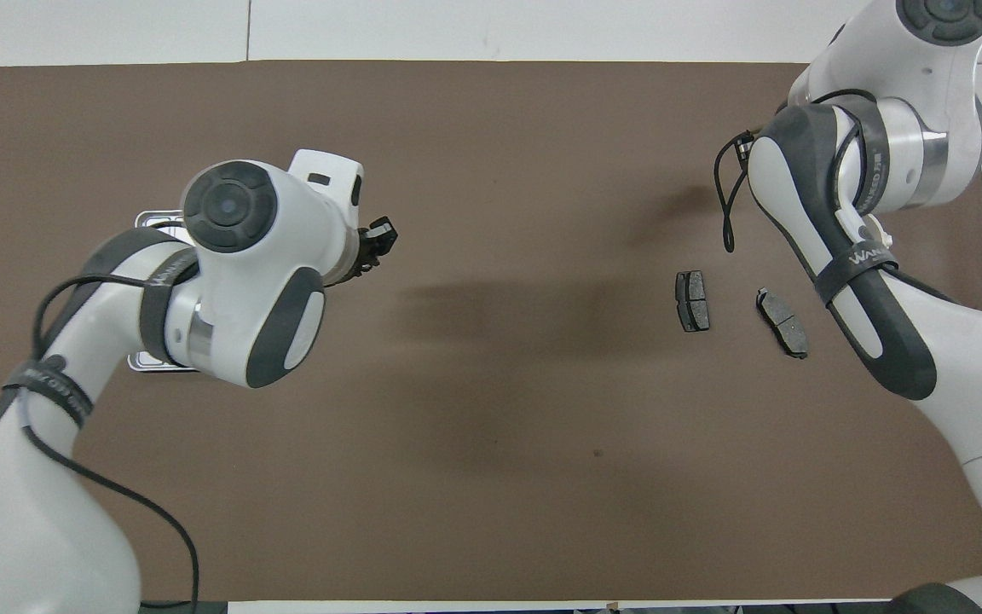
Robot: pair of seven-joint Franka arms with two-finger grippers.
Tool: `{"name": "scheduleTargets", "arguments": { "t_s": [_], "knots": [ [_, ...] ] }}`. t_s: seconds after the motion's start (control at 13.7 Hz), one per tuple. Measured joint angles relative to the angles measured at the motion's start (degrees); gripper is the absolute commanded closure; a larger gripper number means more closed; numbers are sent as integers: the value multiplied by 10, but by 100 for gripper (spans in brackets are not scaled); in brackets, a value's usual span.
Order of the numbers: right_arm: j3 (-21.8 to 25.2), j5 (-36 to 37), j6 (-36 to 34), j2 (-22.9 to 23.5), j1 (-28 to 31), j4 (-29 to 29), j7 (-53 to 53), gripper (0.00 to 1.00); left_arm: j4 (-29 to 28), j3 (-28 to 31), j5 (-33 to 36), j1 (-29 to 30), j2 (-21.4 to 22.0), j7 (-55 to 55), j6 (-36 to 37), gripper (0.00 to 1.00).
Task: Place bearing gear from tray to pile
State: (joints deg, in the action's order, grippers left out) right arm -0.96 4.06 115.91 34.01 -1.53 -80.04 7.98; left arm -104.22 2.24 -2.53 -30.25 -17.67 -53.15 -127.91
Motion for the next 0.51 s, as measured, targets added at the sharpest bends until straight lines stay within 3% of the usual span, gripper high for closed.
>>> {"name": "scheduleTargets", "arguments": {
  "t_s": [0.22,0.51],
  "knots": [
    [0,0,60,-17,19,-72,25,100,47,1,0,-30,-69,-42,-30,100],
    [0,0,126,-18,29,-122,29,100,47,4,0,-32,-89,-43,-54,100]
  ]
}}
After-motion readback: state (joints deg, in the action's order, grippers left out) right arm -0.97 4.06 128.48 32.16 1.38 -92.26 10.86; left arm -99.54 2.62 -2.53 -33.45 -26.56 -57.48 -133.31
